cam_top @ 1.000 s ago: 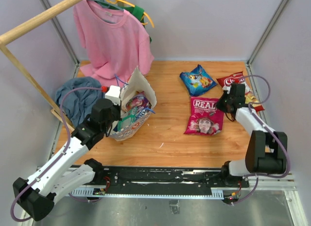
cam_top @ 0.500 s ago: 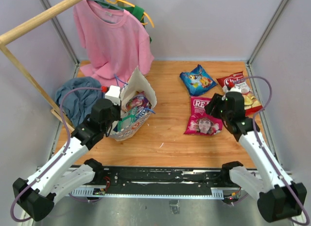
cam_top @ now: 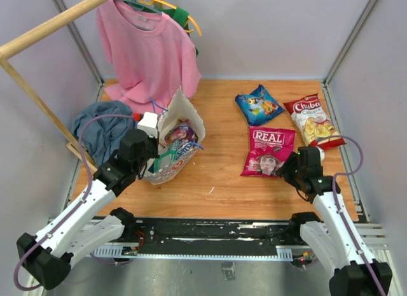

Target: Take the snacks out of the paper bag

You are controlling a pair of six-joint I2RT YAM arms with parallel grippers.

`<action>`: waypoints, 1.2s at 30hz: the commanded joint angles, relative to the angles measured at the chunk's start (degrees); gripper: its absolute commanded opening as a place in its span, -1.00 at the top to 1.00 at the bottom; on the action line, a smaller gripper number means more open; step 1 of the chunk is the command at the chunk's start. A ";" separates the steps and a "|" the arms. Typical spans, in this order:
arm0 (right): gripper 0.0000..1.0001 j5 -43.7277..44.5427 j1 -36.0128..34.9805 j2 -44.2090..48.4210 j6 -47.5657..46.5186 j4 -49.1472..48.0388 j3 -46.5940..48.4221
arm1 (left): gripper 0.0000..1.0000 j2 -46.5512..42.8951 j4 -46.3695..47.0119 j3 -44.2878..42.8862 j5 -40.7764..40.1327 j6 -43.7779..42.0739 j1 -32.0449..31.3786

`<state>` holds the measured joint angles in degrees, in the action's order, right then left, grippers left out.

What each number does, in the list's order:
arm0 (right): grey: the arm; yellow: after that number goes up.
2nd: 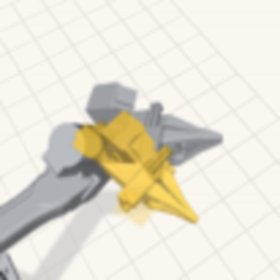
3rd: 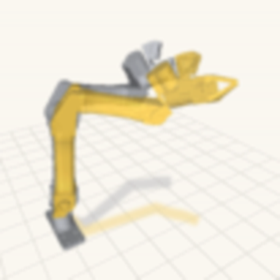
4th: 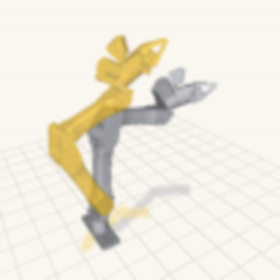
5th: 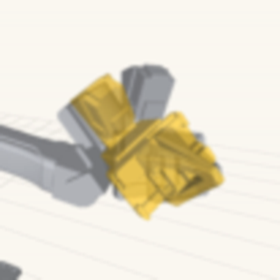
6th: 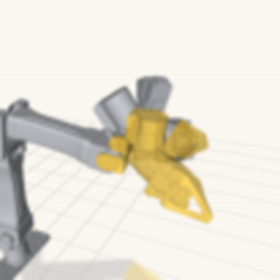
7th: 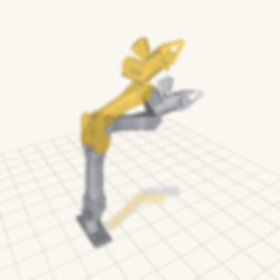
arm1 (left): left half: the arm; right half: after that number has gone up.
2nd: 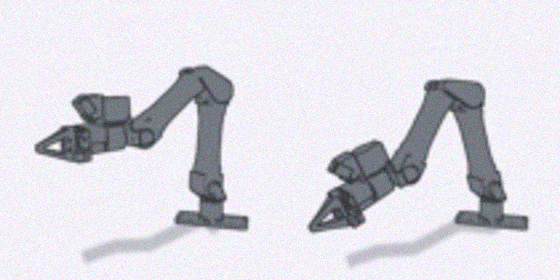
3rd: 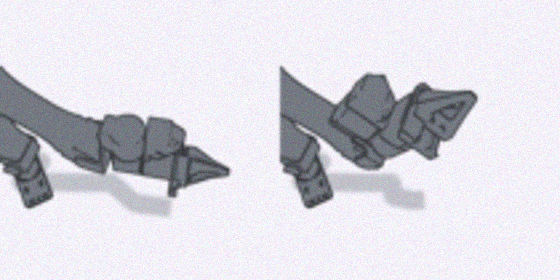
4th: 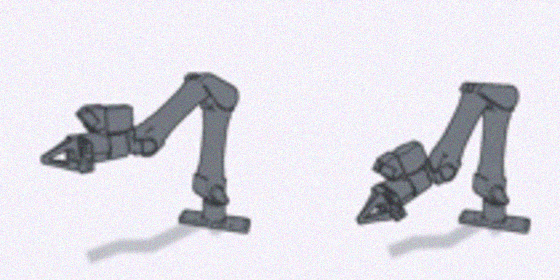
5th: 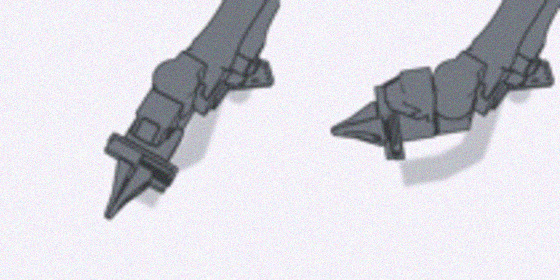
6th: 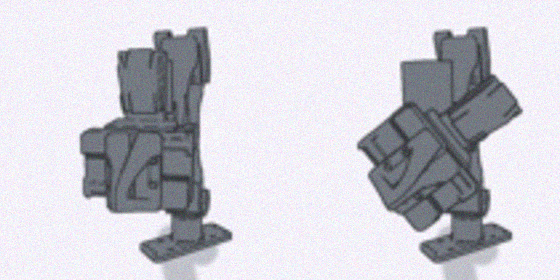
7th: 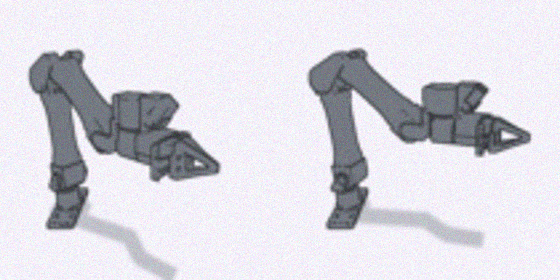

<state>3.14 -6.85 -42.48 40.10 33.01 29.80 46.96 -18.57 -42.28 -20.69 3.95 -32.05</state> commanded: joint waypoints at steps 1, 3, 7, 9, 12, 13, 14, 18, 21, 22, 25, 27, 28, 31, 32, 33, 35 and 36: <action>-0.10 -2.11 4.67 3.23 1.62 -5.13 -3.86 | 0.99 -0.53 1.00 0.74 1.08 0.45 0.32; -0.04 -8.61 7.08 1.78 0.80 -10.47 -5.11 | 0.99 -0.48 1.06 0.74 1.08 0.47 0.32; 0.06 -13.24 8.00 -2.56 0.50 -16.04 -4.59 | 0.99 -0.49 0.99 0.89 0.80 0.46 0.32; 0.06 -12.68 8.04 -4.76 -0.17 -16.55 -3.84 | 0.99 -0.48 0.99 0.89 0.65 0.45 0.32; 0.08 -12.81 8.41 -7.36 -0.63 -18.62 -3.79 | 0.99 -0.39 0.99 0.88 0.67 0.45 0.32; 0.11 -13.13 8.50 -7.96 -0.63 -19.21 -3.79 | 0.99 -0.30 0.99 0.87 0.65 0.38 0.32; 0.17 -13.42 8.60 -8.45 -0.53 -19.78 -3.71 | 0.99 -0.28 0.99 0.88 0.65 0.43 0.32; 0.66 -16.47 8.92 -9.85 0.18 -22.22 -2.28 | 0.99 -0.11 1.00 0.87 0.69 0.36 0.31; 0.98 -18.56 8.75 -11.16 -0.80 -16.69 3.36 | 0.99 -0.03 0.99 0.86 0.65 0.41 0.32; 0.99 -18.01 8.70 -11.69 -1.09 -13.80 5.68 | 0.99 0.05 0.99 0.82 0.65 0.37 0.32; 0.99 -16.32 8.61 -12.67 -1.94 -9.30 10.42 | 0.99 0.10 0.99 0.69 0.55 0.27 0.32; 0.99 -14.89 8.44 -13.87 -2.77 -9.62 11.65 | 0.99 0.33 0.99 0.58 0.49 0.27 0.32; 0.99 -14.42 8.44 -15.09 -3.20 -9.82 12.21 | 0.99 0.45 0.92 0.43 0.37 0.21 0.32; 0.70 -15.66 8.44 -20.66 -4.93 -10.36 14.10 | 0.87 0.97 0.29 -0.53 -0.55 0.14 0.32; 0.55 -17.38 8.43 -22.83 -5.51 -10.91 14.57 | 0.66 1.14 0.02 -1.14 -0.80 0.06 0.32; 0.38 -18.83 8.43 -24.62 -6.14 -11.21 15.04 | 0.37 1.26 -0.32 -1.86 -0.99 -0.02 0.32; -0.02 -21.06 8.43 -27.22 -7.95 -11.14 16.04 | -0.04 1.25 -1.16 -3.70 -1.00 -0.23 0.32; -0.14 -21.45 8.45 -27.67 -8.42 -10.79 16.45 | -0.17 1.17 -1.71 -4.97 -0.90 -0.19 0.32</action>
<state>-14.11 0.73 -67.26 35.40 20.95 44.21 48.12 -19.29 -42.89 -21.04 3.97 -32.05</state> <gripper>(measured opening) 0.471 0.479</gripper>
